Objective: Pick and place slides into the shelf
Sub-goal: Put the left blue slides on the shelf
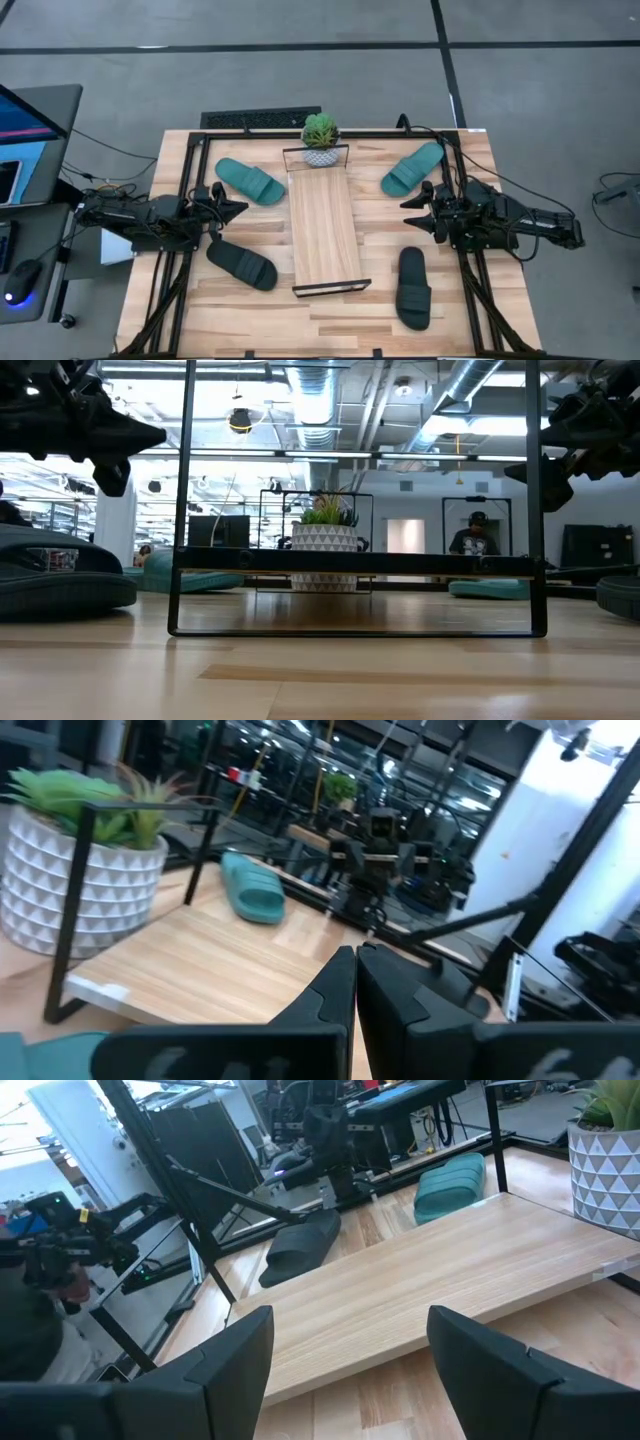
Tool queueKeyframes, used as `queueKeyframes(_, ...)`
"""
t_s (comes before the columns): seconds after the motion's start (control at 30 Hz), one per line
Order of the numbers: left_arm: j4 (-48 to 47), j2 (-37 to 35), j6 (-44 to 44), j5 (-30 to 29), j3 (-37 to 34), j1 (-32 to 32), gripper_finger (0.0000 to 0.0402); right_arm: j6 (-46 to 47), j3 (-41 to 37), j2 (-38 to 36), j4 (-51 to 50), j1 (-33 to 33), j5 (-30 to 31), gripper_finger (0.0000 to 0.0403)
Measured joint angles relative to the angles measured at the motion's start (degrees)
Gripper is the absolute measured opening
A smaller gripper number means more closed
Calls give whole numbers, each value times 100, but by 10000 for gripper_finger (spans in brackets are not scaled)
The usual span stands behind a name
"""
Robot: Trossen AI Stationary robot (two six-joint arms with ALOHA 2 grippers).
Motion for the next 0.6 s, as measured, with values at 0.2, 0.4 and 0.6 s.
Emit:
queueKeyframes(0.2,15,1,-2,-165,0,0,0,1,0,0,1,0,1,256)
queueKeyframes(0.4,59,0,-218,-869,0,0,0,-7,-26,2,244,0,7,256)
queueKeyframes(0.6,81,1,-728,-1813,0,0,0,-6,-26,2,1836,0,159,256)
